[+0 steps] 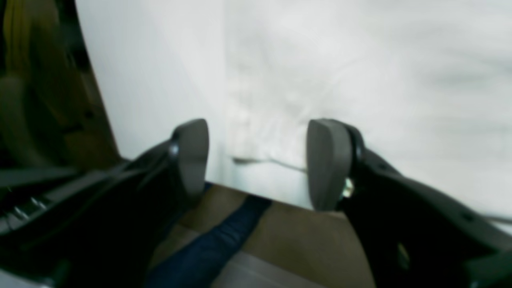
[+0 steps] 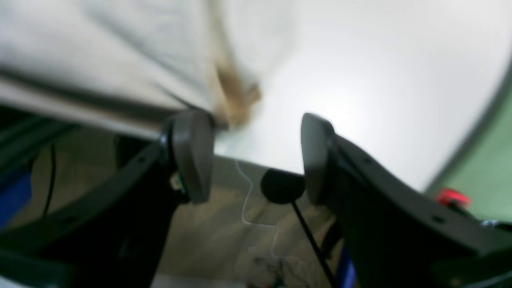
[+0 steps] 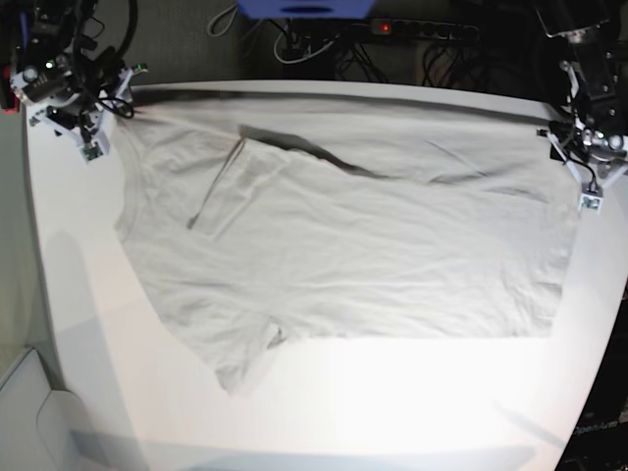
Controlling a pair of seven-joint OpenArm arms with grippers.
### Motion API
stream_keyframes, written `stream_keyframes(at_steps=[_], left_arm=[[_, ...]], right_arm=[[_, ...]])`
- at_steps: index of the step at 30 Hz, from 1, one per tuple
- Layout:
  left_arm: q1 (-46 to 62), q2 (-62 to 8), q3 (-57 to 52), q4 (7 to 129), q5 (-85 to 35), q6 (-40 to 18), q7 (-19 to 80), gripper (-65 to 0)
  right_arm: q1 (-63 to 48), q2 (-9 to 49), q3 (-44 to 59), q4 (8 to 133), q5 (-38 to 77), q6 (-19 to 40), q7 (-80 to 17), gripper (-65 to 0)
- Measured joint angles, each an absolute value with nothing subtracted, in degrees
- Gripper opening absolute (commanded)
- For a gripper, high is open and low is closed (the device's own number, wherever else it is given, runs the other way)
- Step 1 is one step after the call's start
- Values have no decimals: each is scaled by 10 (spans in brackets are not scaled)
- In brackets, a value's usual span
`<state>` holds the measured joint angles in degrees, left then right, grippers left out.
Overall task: Layout the t-shirt on the table in an organized manner, then fold the t-shirt properly
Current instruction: 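Release the edge and lower both grippers onto the shirt sides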
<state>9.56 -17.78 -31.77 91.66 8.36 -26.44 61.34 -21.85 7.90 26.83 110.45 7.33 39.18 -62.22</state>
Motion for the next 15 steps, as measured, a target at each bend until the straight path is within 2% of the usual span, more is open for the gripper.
stream_keyframes(at_steps=[2, 7, 15], left_arm=[[96, -177, -325, 940, 81, -283, 631, -271], [87, -161, -374, 975, 88, -285, 633, -271], [39, -165, -378, 955, 88, -285, 627, -268]], right_arm=[[-203, 80, 288, 1107, 73, 392, -621, -296], [-171, 81, 298, 1106, 64, 392, -628, -295], [-70, 103, 294, 1100, 65, 392, -676, -294]])
